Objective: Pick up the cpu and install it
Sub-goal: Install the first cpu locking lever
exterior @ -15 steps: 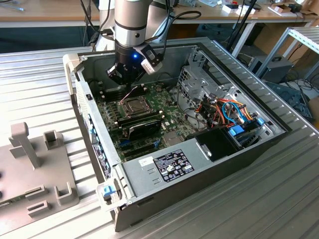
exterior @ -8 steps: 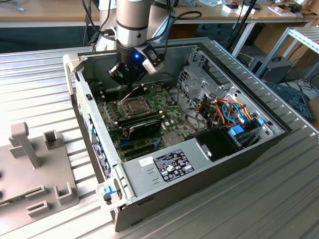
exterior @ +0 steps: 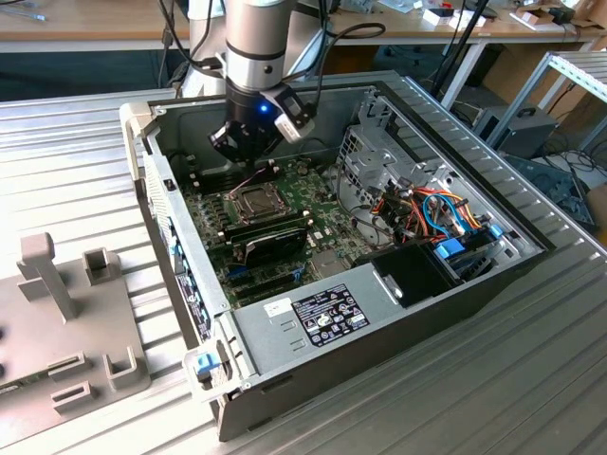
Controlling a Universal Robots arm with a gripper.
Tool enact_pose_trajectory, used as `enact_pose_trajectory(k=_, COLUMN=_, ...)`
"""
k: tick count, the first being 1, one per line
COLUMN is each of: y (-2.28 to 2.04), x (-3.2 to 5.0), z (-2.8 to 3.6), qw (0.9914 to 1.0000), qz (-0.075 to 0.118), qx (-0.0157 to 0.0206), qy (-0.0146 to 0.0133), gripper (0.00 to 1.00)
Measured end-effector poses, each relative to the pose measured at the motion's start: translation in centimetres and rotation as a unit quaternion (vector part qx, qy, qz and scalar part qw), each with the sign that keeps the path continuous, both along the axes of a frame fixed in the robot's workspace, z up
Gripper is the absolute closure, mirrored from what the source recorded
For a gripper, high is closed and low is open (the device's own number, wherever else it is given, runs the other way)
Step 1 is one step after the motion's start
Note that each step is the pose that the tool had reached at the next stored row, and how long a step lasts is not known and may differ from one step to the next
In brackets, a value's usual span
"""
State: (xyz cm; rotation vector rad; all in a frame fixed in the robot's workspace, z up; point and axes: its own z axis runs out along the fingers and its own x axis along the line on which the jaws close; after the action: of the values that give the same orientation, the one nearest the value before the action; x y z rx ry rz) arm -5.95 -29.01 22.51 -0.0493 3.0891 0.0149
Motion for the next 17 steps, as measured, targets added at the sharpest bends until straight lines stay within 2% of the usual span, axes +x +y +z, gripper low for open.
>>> enact_pose_trajectory(k=10, y=0.00, x=0.34, z=-0.36, qw=1.00000, qz=0.000, qx=0.0000, qy=0.0000, gripper=0.89)
enact_pose_trajectory(k=17, y=0.00, x=0.51, z=-1.02, qw=1.00000, qz=0.000, qx=0.0000, qy=0.0001, gripper=0.89)
